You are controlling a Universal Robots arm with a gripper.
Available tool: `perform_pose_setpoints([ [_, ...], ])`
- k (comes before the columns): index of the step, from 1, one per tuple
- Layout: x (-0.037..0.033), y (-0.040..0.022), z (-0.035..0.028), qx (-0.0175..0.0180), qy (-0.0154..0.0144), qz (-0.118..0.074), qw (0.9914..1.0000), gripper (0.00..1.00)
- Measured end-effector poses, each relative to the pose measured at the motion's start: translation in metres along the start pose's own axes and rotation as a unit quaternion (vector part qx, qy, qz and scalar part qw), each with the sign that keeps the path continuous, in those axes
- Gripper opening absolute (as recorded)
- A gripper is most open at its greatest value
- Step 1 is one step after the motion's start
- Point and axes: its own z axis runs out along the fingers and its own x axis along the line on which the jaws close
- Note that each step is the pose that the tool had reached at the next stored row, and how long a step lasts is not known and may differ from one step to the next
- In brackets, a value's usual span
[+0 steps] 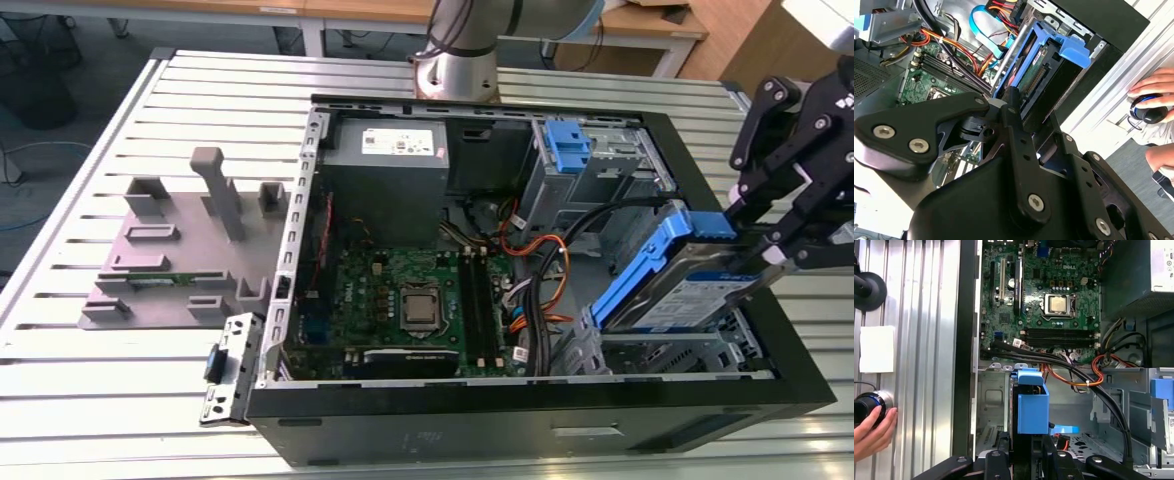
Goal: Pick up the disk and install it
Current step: 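Insert the disk into the insertion slot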
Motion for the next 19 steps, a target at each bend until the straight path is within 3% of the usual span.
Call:
perform_pose_setpoints([
  [11,0.0002,-0.0006,0.0097,0.0,0.0,0.0,1.0,0.35],
  [19,0.0005,-0.0014,0.0231,0.0,0.0001,0.0,1.0,0.35],
])
